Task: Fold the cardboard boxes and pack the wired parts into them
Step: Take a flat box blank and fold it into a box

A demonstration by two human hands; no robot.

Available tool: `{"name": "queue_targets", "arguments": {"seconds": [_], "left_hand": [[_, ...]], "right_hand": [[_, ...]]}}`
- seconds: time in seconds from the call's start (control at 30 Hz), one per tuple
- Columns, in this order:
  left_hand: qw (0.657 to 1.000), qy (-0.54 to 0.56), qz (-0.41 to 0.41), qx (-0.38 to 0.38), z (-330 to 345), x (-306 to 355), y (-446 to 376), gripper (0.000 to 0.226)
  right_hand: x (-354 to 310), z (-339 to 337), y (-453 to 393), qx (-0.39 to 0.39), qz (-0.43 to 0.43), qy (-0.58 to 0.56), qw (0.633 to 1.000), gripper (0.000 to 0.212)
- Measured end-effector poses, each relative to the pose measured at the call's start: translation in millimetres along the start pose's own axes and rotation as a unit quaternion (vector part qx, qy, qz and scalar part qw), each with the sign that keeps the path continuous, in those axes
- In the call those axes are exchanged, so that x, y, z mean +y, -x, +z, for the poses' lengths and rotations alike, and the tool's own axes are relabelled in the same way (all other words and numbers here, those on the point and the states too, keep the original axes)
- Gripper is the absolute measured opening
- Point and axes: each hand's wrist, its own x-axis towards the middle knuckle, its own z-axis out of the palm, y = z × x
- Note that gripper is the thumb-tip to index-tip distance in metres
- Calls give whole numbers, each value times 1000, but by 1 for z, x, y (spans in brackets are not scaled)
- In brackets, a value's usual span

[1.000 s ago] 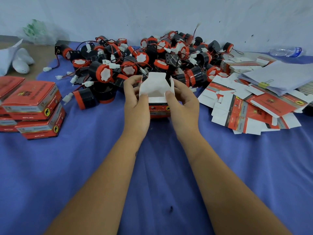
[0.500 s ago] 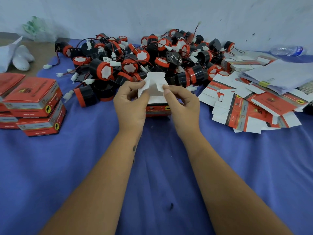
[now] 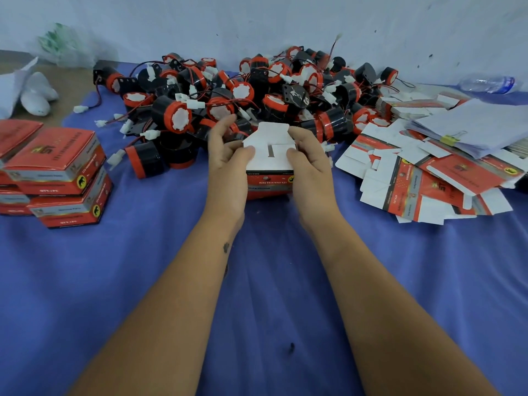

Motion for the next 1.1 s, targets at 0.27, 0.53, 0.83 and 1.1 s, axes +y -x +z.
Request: {"name": "queue_targets", "arguments": {"seconds": [0.27, 0.53, 0.83, 1.1], "left_hand": [[999, -2, -15, -41, 2, 0, 2, 31], [998, -26, -24, -52, 3, -2, 5, 30], [998, -26, -51, -1, 4, 0, 1, 33], [998, -46, -30, 7, 5, -3, 2, 29]], "right_hand": [[-1, 0, 1, -7, 2, -46, 999, 46], [1, 0, 4, -47, 26, -43, 998, 25], [-4, 0, 3, -18, 40, -36, 998, 39], [-5, 2, 5, -10, 23, -3, 1000, 37]]}}
